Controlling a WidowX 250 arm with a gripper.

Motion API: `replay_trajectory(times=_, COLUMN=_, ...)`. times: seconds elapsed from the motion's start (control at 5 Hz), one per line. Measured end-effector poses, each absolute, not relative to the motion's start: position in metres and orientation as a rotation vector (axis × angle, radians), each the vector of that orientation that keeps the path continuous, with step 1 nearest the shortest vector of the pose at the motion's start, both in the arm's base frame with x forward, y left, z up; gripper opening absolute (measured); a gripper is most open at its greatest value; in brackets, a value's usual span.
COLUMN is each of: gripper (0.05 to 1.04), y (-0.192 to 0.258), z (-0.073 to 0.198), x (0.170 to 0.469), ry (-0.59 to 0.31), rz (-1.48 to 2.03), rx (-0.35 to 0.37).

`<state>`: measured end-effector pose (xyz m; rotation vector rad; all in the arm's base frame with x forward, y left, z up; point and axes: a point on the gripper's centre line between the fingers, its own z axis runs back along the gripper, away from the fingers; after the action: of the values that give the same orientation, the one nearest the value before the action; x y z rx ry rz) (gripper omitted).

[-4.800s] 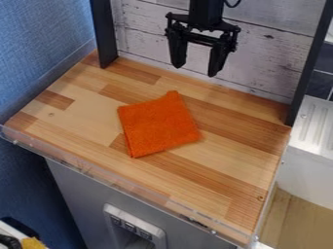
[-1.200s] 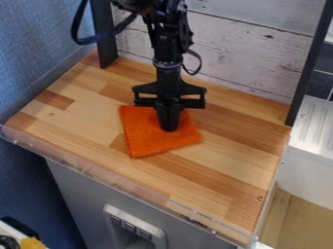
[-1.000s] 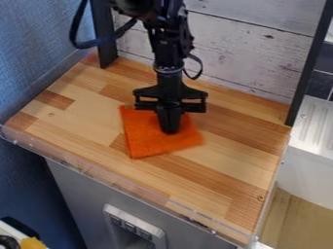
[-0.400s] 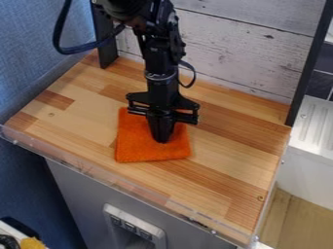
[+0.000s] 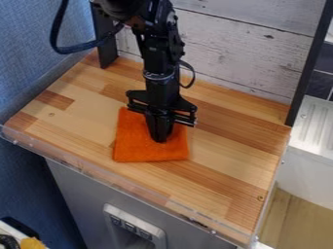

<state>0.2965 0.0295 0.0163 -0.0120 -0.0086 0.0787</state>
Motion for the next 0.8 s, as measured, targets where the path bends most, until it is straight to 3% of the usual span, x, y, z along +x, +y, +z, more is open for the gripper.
replay_trajectory(times=0.6, gripper=0.083, y=0.048, z=0.016, x=0.295, ry=-0.016, rz=-0.009, rx=-0.003)
replay_trajectory(times=0.8, gripper=0.231, y=0.05, z=0.023, x=0.297, ry=0.007, rz=-0.025, rx=-0.005)
